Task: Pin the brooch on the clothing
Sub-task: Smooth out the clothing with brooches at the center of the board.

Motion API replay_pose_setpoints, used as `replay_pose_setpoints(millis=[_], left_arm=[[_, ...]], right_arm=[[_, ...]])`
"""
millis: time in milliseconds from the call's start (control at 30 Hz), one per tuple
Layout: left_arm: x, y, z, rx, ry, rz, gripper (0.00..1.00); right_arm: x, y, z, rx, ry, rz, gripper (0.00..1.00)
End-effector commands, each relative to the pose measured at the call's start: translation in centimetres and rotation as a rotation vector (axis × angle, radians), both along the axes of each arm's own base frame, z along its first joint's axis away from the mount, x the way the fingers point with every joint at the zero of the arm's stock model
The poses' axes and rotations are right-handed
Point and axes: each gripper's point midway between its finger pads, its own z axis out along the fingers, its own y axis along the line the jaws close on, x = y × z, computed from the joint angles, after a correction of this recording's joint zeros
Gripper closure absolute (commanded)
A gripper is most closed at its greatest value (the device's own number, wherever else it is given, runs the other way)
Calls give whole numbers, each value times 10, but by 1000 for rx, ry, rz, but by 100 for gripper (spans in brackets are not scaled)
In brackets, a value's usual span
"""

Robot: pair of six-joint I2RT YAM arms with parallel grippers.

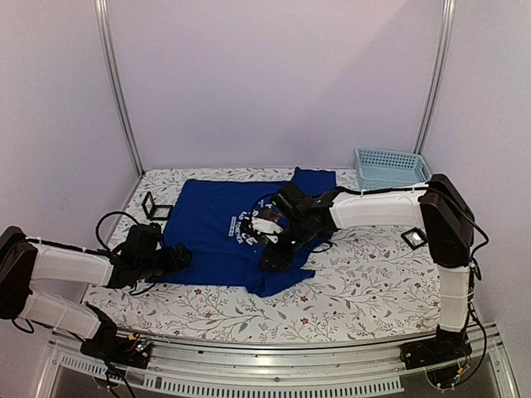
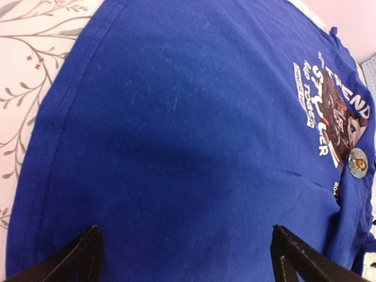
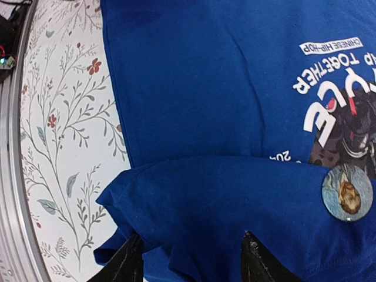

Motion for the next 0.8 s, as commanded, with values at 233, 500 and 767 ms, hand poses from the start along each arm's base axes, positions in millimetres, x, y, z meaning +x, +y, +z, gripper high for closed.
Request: replay_pose_setpoints(millis=[233,500,767], left_arm=[[-20,17,-34,63,125,21,1],[-21,18,-45,80,170,28,1],[-34,20,-59,84,228,55,1]], right_arm=[[-19,-8,-17,-28,35,124,94],[-4,-52,29,27,81,-193,100],[-45,-143,30,70,344,-719,99]])
